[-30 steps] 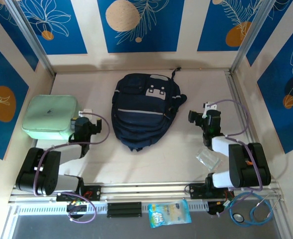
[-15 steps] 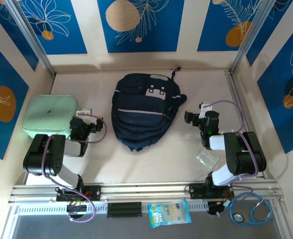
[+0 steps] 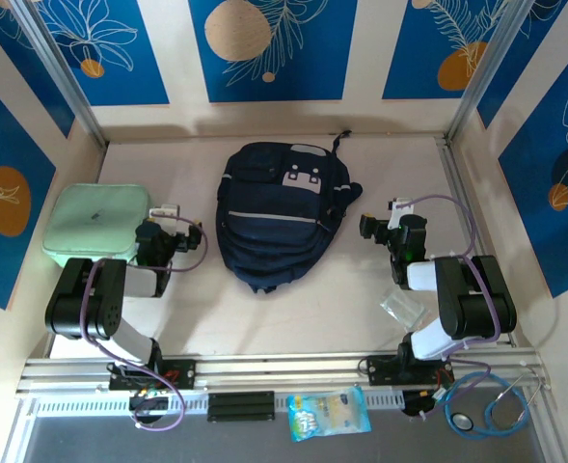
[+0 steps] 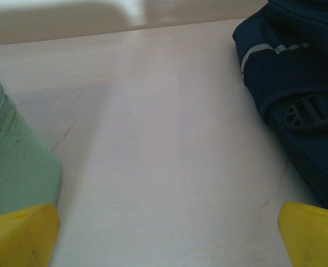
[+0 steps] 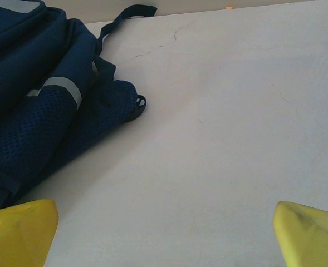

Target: Pack the student bag

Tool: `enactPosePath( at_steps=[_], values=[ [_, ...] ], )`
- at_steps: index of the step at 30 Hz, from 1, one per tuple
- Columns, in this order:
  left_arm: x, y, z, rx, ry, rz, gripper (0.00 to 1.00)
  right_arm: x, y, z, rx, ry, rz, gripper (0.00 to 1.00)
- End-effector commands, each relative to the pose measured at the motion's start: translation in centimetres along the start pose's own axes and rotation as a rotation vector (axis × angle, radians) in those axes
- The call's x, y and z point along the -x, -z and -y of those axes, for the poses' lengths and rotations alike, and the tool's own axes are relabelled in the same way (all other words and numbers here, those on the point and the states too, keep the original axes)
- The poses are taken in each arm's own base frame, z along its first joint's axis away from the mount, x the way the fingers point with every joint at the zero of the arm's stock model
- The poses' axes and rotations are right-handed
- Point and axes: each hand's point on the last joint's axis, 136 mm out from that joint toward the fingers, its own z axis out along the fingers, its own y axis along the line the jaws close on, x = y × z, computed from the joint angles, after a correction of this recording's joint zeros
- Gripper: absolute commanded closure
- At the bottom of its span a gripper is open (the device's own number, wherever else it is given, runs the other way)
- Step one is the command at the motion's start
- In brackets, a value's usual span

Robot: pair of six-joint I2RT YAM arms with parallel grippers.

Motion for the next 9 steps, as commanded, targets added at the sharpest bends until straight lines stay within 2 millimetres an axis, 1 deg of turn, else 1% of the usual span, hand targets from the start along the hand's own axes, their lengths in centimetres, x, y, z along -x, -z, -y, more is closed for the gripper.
enactPosePath(
  at_steps=[1, 5, 9],
  values=[
    [0.61, -0.35, 0.22, -0.024, -0.009, 0.009, 0.00, 1.36, -0.22, -0.32, 0.020, -0.005, 0.039, 0.01],
    [0.54, -0.59, 0.22, -0.025, -0.010, -0.001, 0.00, 1.35, -0.22, -0.32, 0.019, -0.005, 0.039, 0.01],
    [0.63, -0.42, 0.20, -0.023, -0.009, 0.008, 0.00, 1.34, -0.20, -0.32, 0.020, -0.005, 0.039, 0.01]
  ],
)
